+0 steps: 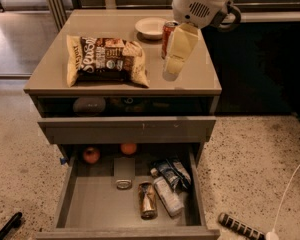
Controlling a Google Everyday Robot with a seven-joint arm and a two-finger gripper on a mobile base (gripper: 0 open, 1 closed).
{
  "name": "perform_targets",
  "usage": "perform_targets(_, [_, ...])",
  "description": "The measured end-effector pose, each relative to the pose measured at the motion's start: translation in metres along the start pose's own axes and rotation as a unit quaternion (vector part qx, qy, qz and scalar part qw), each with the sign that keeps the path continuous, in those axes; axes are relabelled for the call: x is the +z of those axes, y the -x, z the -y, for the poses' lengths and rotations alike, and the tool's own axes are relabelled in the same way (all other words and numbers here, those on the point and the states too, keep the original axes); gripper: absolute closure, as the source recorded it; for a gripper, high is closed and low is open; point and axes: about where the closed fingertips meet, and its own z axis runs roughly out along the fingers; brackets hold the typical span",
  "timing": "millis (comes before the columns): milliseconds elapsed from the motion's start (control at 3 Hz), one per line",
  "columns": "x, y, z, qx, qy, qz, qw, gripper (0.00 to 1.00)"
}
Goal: Place brown chip bag into middle drawer
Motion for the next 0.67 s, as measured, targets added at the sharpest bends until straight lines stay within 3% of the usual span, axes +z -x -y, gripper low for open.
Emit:
perform_targets(333, [0.0081, 0.0421, 0.0144, -0.024, -0.002, 0.006, 0.9997, 0.0])
perform_targets(667, [0.0091, 0.0419, 0.0151, -0.022, -0.003, 0.008, 0.9997, 0.0])
